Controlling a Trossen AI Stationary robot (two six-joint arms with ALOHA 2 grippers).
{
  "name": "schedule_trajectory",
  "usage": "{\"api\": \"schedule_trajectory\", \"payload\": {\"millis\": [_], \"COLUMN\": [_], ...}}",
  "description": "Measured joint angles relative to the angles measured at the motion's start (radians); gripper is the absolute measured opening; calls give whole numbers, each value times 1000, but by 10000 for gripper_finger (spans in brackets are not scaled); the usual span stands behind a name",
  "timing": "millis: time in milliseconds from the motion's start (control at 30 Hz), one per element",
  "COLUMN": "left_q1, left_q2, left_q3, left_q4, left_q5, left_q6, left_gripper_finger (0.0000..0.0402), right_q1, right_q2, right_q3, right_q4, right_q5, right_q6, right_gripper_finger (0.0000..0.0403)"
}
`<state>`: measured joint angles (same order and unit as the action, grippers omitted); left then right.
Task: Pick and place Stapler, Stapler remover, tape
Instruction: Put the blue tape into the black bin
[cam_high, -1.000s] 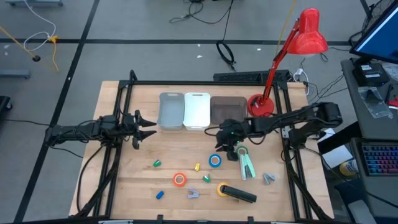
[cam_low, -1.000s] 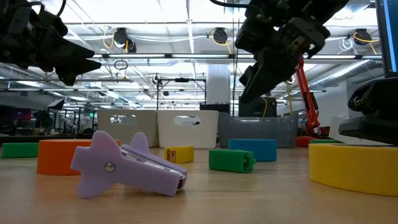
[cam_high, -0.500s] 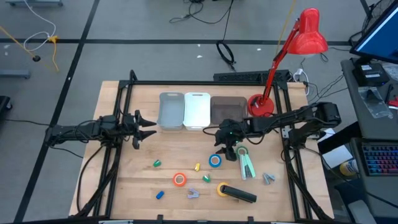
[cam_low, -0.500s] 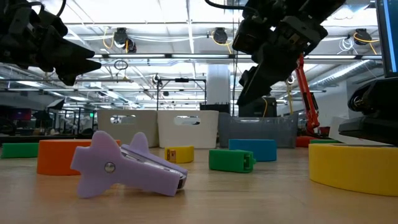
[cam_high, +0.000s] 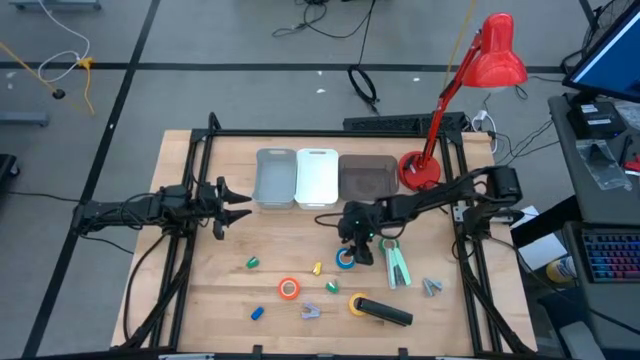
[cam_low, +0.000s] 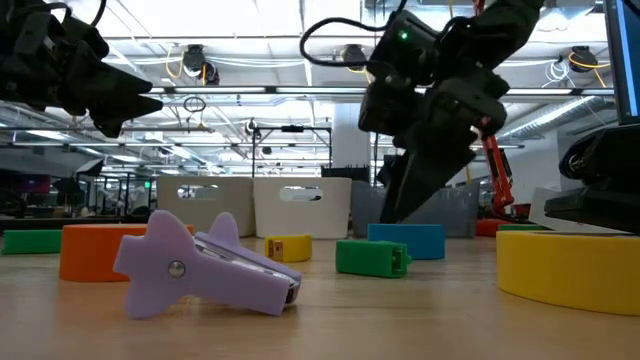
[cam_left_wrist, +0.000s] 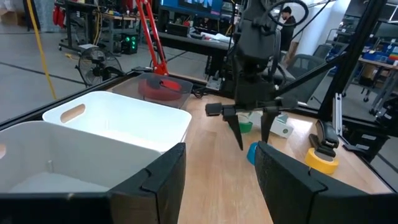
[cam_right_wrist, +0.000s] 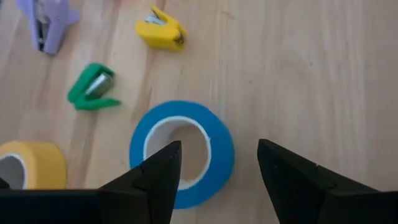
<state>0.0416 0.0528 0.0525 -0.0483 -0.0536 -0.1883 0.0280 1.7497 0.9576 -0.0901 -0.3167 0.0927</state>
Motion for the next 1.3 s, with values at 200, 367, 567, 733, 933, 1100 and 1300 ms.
{"api": "schedule_trajectory", "payload": {"millis": [200,367,567,733,933,1100,1300], "left_q1": [0,0,0,0,0,0,0], "left_q2": [0,0,0,0,0,0,0], "left_q3": [0,0,0,0,0,0,0], "left_q4": [-1,0,-1,0,0,0,0], "left_q5": [0,0,0,0,0,0,0], "left_q6": [0,0,0,1,2,2,1], "left_gripper_finger": [191,191,191,191,191,191,191], "right_q1": [0,-1,-2,-2,-2,-2,-23], "right_q2": [52,56,47,46,34,-32,-177], "right_q3": [11,11,10,10,10,13,15], "right_q4": [11,13,5,5,6,-6,-15], "right_q5": [0,4,3,7,29,29,45], "right_q6": [-1,0,0,18,19,19,40], "right_gripper_finger": [208,185,131,79,35,37,36]}}
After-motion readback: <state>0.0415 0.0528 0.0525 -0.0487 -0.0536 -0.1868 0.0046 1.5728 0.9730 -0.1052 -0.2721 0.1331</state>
